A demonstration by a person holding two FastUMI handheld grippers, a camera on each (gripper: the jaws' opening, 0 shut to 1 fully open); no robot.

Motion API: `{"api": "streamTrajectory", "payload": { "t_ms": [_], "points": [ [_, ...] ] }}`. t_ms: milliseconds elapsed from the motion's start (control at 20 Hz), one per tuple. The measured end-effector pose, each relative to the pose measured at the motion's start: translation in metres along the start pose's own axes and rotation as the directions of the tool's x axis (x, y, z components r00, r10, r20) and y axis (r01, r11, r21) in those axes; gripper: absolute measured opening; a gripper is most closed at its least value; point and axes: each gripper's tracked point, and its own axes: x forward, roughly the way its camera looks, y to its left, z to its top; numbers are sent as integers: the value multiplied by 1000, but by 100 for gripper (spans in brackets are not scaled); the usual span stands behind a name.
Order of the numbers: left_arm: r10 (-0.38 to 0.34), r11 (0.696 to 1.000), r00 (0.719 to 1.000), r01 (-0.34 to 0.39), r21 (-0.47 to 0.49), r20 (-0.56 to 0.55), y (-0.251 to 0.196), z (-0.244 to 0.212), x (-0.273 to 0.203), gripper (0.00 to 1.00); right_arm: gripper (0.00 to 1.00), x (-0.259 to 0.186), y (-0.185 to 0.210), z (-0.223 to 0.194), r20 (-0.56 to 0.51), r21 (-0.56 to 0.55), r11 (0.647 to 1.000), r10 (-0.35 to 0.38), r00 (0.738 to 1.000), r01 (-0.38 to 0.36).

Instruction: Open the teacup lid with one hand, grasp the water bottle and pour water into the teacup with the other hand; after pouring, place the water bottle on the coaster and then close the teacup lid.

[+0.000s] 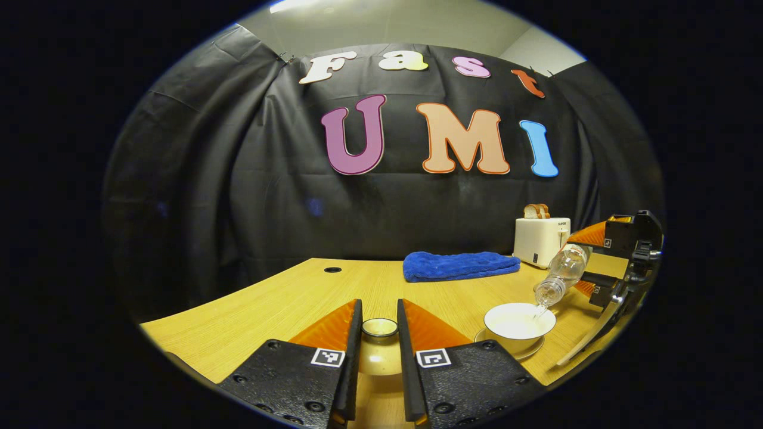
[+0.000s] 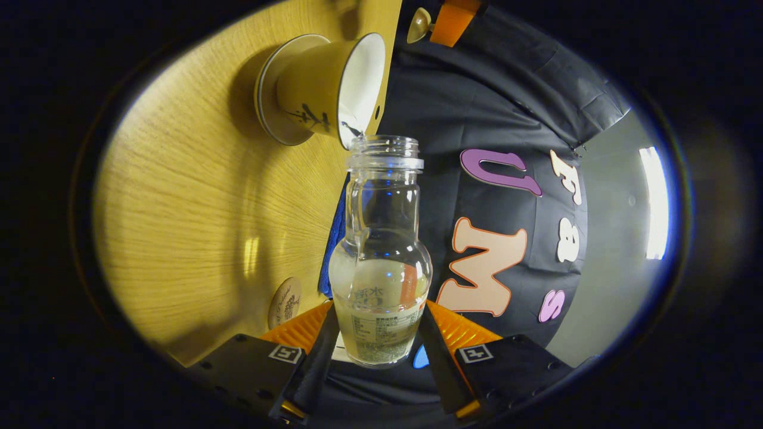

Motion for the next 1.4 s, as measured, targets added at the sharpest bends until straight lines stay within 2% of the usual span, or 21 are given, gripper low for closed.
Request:
{"api": "streamTrajectory", "payload": {
  "t_ms": [750, 1100, 1400],
  "points": [
    [0, 1000, 1000, 0, -1, 1, 0, -1, 1, 29, 79, 0, -36, 16, 59, -146, 979, -137, 989, 144],
    [-1, 1000, 1000, 1, 0, 1, -1, 0, 1, 29, 80, -1, -43, 21, 86, -200, 962, -174, 981, 188],
    [-1, 1000, 1000, 1, 0, 0, 0, -1, 1, 29, 80, -1, -41, 21, 86, -209, 960, -169, 982, 184]
  ]
}}
